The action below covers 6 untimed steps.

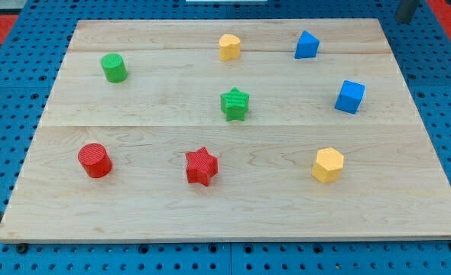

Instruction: Push the yellow heart to the top left of the green star

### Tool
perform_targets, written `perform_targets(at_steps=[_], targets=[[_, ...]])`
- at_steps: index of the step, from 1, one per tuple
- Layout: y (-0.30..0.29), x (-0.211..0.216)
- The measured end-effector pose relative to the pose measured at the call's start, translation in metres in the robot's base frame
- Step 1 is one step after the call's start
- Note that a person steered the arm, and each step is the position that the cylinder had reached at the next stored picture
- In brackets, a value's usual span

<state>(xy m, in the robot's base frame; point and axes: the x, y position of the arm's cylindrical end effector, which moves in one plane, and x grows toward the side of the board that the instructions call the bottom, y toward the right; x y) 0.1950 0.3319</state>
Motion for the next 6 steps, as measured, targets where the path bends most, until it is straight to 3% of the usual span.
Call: perform_targets(at_steps=[2, 3, 4, 5, 6], targets=[[-0.078, 0.013], [-0.078, 0.013], [-0.128, 0.011], [-0.251, 0.011], [-0.332, 0.054]])
